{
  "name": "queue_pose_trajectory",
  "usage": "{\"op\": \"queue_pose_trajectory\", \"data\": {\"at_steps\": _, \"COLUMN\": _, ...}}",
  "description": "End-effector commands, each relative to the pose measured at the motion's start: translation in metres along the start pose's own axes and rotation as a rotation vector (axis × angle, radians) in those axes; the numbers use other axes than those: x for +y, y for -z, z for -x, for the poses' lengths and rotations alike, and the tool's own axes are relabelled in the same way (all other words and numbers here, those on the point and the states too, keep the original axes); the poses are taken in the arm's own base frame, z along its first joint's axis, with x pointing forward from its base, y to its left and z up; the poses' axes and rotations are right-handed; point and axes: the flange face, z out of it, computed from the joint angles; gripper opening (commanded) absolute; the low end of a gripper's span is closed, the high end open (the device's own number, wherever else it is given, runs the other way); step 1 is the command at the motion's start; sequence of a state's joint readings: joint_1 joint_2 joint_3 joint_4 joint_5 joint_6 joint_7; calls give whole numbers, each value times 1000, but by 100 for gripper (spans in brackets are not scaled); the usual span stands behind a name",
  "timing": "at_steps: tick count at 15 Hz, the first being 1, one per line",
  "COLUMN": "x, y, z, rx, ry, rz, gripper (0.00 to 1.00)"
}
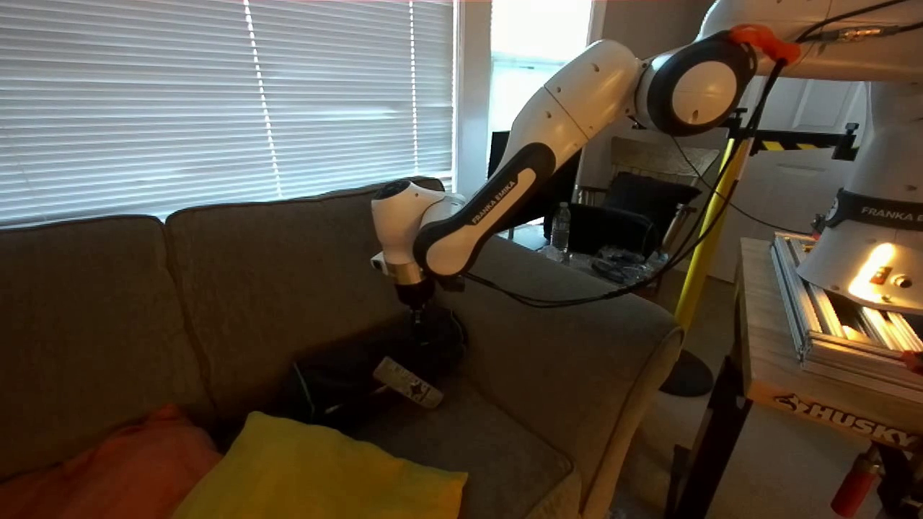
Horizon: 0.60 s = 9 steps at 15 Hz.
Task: Put the remote on the sofa
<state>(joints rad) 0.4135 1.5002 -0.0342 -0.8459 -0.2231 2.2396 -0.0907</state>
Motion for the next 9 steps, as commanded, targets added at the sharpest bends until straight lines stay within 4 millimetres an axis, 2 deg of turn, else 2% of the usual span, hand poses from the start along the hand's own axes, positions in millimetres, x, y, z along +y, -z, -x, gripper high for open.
{"op": "queue_pose_trajectory", "data": {"at_steps": 1, "x": 0, "y": 10, "z": -6, "rx": 8, "ry": 27, "rz": 18, "gripper": 100}}
{"op": "queue_pose_trajectory", "data": {"at_steps": 3, "x": 7, "y": 15, "z": -5, "rx": -20, "ry": 26, "rz": 4, "gripper": 100}}
{"op": "queue_pose_trajectory", "data": {"at_steps": 6, "x": 29, "y": 26, "z": 0, "rx": -89, "ry": 7, "rz": -25, "gripper": 100}}
{"op": "queue_pose_trajectory", "data": {"at_steps": 9, "x": 63, "y": 47, "z": 9, "rx": -170, "ry": -78, "rz": -52, "gripper": 100}}
